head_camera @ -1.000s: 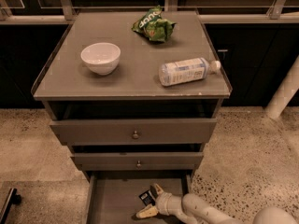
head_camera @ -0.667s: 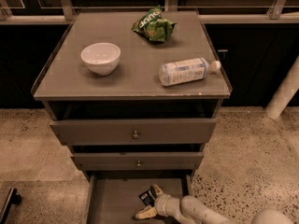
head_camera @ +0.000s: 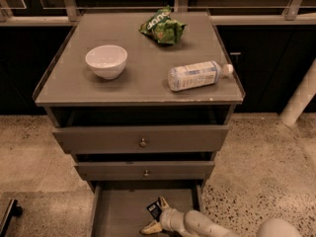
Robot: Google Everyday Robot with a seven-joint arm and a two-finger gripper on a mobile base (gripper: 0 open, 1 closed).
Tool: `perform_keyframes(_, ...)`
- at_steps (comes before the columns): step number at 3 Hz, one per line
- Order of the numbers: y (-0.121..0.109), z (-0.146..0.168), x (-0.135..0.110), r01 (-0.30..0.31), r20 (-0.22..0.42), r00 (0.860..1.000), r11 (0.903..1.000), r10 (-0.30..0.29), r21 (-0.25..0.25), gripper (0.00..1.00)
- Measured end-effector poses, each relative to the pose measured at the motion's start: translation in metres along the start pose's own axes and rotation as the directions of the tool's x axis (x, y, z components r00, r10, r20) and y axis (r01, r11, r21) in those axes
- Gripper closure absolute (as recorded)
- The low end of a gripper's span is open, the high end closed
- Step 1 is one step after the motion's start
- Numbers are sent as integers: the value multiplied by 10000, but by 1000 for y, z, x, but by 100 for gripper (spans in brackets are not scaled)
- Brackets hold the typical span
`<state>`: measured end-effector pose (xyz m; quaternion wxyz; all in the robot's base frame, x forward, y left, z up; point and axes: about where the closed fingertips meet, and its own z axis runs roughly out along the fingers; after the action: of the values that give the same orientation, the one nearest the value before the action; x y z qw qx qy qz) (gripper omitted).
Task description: Pick rxbar blueberry from bottom drawer and place on counter
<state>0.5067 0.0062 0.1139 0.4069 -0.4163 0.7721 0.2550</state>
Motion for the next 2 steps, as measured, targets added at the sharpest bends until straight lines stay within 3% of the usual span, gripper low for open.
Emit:
perform_keyframes(1, 0, 8, 15, 245, -342, 9991, 9997, -242, 84, 0)
perform_keyframes(2, 1, 11, 22, 308, -631, 9976, 9995, -302, 91, 18)
